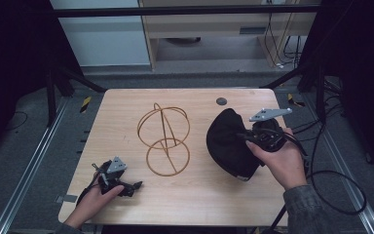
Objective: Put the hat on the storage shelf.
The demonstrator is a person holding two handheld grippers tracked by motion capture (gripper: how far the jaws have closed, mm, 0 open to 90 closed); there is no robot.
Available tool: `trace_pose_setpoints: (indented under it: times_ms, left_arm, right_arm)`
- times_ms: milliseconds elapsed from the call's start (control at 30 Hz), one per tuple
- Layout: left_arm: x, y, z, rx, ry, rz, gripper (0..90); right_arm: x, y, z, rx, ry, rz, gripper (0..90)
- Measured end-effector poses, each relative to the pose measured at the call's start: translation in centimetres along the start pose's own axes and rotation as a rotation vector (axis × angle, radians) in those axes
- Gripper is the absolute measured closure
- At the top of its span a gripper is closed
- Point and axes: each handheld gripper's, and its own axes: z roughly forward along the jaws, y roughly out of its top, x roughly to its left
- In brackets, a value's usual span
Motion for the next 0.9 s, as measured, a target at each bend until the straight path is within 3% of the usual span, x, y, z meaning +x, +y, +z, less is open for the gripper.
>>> trace_pose_setpoints:
  times_ms: [500, 900]
  left_arm:
    - [0.0, 0.0, 0.0, -0.001, 0.001, -0.001, 0.0]
    - [-0.1, 0.0, 0.0, -0.004, 0.003, -0.004, 0.0]
  right_arm:
    - [0.1, 0.7, -1.6, -0.053, -0.011, 0.011, 77.9]
    - [1.2, 3.0, -2.9, -0.114, -0.016, -0.032, 77.9]
